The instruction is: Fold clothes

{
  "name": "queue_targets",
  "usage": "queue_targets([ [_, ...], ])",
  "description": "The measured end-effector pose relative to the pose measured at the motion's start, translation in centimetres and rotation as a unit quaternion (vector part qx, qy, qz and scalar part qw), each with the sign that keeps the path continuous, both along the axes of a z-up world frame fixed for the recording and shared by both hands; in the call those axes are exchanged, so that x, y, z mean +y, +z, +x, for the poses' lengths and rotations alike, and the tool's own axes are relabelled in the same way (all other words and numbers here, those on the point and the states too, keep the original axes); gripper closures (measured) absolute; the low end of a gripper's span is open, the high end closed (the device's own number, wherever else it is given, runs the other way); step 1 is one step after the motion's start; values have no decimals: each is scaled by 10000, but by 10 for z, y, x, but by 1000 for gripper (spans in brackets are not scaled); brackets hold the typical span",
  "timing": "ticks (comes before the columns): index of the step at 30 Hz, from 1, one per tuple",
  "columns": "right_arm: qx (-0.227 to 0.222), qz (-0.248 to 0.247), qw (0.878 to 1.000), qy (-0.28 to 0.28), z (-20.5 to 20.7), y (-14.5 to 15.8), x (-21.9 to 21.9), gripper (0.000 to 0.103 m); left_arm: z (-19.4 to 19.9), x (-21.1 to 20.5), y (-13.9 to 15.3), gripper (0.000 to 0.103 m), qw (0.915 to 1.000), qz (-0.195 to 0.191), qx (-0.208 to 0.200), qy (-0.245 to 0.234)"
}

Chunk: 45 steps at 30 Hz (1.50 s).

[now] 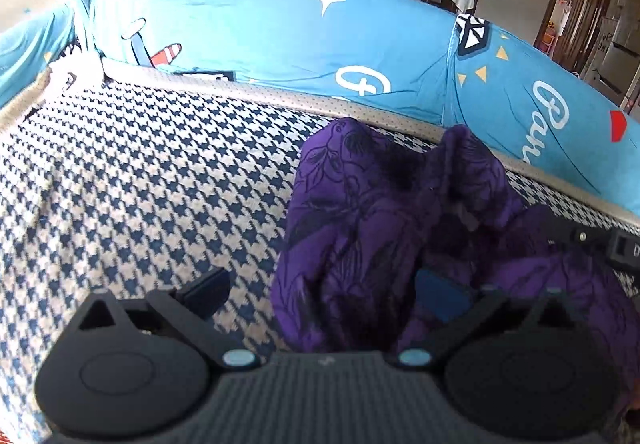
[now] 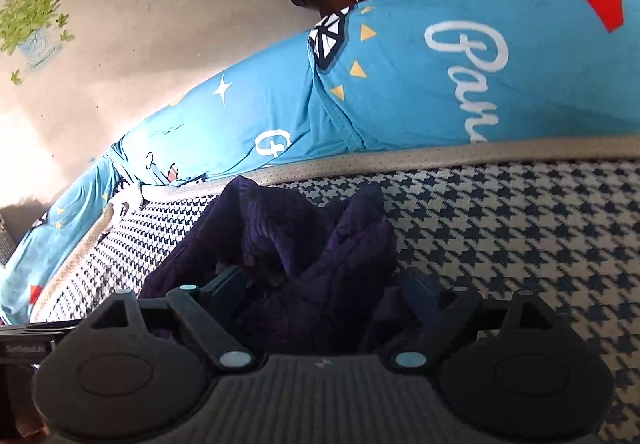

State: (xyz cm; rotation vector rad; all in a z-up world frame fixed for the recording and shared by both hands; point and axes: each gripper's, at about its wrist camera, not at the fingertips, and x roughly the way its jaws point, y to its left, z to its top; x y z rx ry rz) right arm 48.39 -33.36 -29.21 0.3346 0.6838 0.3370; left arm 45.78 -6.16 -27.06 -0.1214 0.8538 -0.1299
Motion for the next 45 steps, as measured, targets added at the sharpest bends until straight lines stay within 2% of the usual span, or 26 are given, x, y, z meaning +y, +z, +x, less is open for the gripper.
queue_targets([
  [6,380,221,9989,160,16,-16,10,11,24,-12,-24,0,9988,-158,319,-342],
  [11,438,119,9981,421,18,-24,23,11,44,-32,-49,0,9959,156,631,-621],
  [13,432,-20,9978,505,18,-26,29,11,48,-32,-57,0,9953,158,735,-615],
  [16,404,-295,9974,521,19,-29,38,22,53,-32,-62,0,9955,124,783,-516],
  [19,346,-330,9972,578,20,-30,40,43,52,-41,-63,0,9954,338,673,-588],
  [21,322,-371,9967,647,19,-29,43,61,50,-47,-62,1,9950,448,575,-680],
  [22,309,-395,9965,671,19,-29,44,66,50,-48,-61,5,9951,439,554,-687],
  [24,262,-375,9968,657,18,-24,44,82,50,-50,-58,12,9957,373,527,-671],
  [26,212,-349,9971,640,17,-19,44,85,49,-52,-53,19,9963,348,464,-630],
  [29,71,-297,9977,604,13,-10,43,87,48,-56,-45,21,9972,311,366,-566],
  [33,-104,-365,9978,553,9,-2,44,88,50,-61,-38,20,9980,347,302,-442],
  [36,24,-412,9975,565,12,-6,44,86,52,-61,-40,15,9979,405,389,-328],
  [38,138,-508,9974,488,14,-12,43,82,54,-60,-43,5,9972,555,418,-279],
  [40,251,-551,9971,456,16,-17,41,71,55,-57,-47,0,9964,691,424,-255],
  [42,385,-578,9969,358,19,-20,38,45,57,-53,-51,0,9958,737,482,-249],
  [45,500,-505,9972,221,21,-25,33,35,61,-46,-57,0,9961,581,632,-193],
])
